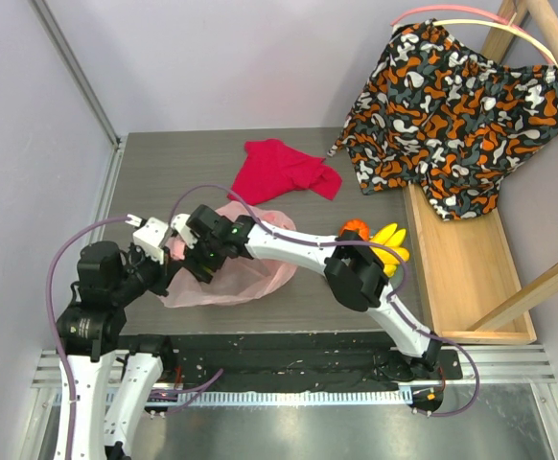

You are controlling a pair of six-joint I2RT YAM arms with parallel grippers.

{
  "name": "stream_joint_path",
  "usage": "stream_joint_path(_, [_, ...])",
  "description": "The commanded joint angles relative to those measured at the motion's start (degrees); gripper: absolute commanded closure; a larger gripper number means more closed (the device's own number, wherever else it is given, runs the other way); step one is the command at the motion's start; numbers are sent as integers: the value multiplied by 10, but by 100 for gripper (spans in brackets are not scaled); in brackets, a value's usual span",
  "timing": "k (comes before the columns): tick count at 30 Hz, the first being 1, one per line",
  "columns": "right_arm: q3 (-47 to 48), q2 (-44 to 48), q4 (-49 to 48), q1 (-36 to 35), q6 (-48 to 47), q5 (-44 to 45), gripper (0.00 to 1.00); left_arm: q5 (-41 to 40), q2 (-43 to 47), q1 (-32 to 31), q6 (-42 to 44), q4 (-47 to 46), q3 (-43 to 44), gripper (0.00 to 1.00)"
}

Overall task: Take the fake fruits out of the plastic bag
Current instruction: Take out the fake fruit from the plastic bag.

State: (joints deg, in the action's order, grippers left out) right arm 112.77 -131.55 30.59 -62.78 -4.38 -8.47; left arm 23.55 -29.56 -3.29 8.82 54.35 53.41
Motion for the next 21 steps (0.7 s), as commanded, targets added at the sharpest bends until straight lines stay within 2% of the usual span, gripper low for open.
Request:
stream_joint_path(1, [57,-27,-30,1,36,23,23,32,-4,2,-15,-27,5,100])
stream_joint_path(5, [127,-87,-40,0,40,16,23,33,-11,2,-16,-27,6,100])
stream_joint_path(8, [160,-108,-41,0,32,-3,32,32,-15,2,-17,-27,8,100])
stream_joint_path(11, [155,-115,-40,0,20,-1,50,29,-21,2,-17,-23,14,100])
stream_joint_path(12, [151,-107,-40,1,14,-1,60,27,-21,2,-18,-23,14,100])
stream_joint_path(15, [141,-87,-36,6,-4,-19,70,20,-20,2,-17,-21,14,100])
stream_joint_path(18, [121,-42,-17,15,-22,-40,74,-8,-19,2,-21,-23,13,100])
stream_joint_path(21, [61,36,3,28,-37,-62,76,-24,-16,2,-18,-33,7,100])
